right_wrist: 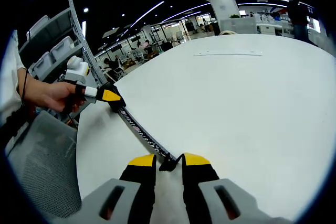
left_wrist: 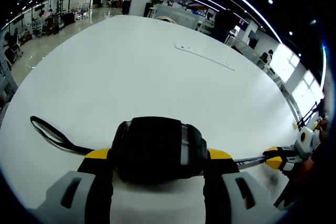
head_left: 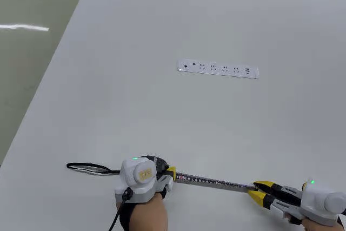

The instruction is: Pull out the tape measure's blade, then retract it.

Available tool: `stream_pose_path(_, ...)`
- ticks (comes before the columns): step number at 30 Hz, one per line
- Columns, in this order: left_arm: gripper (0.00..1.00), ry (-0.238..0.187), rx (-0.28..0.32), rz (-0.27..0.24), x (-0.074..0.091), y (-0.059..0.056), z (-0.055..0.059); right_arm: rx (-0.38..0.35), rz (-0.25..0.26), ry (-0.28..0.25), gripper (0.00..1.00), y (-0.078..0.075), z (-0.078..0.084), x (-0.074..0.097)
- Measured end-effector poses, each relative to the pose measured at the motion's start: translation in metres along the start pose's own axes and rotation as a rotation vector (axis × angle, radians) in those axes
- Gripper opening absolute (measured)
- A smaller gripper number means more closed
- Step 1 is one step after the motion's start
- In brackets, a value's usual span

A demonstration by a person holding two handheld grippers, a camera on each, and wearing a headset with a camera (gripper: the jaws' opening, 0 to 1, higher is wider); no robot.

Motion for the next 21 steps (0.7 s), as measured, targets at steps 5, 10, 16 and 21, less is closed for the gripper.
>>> stream_pose_path(5,0.68,0.0,-0.007,0.001,-0.0002,-0.0001,-0.0001,0.008,-0.021,0.002,0.16,0.0,0.0015,0.0013)
stream_pose_path(10,0.68,0.0,-0.012,0.001,-0.0006,-0.0002,0.0001,0.031,-0.022,-0.001,0.14,0.0018,0.0026,0.0025)
stream_pose_path(16,0.68,-0.001,-0.015,0.001,-0.0007,-0.0005,0.0003,0.08,-0.02,-0.003,0.12,0.0028,0.0065,0.0022)
stream_pose_path(21,0.68,0.002,-0.015,0.0,-0.0006,-0.0005,0.0,0.146,0.022,-0.012,0.1,0.0086,0.0071,0.0022)
Point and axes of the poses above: the centre of the closed fingertips' face, and the gripper's own axes: x roughly backward along the fingers, y roughly to its left, z roughly out of its underside, the point moved 9 cm from there along x, roughly backward along the fingers, and after that the axes turned 12 degrees about x, right-handed, at the moved point
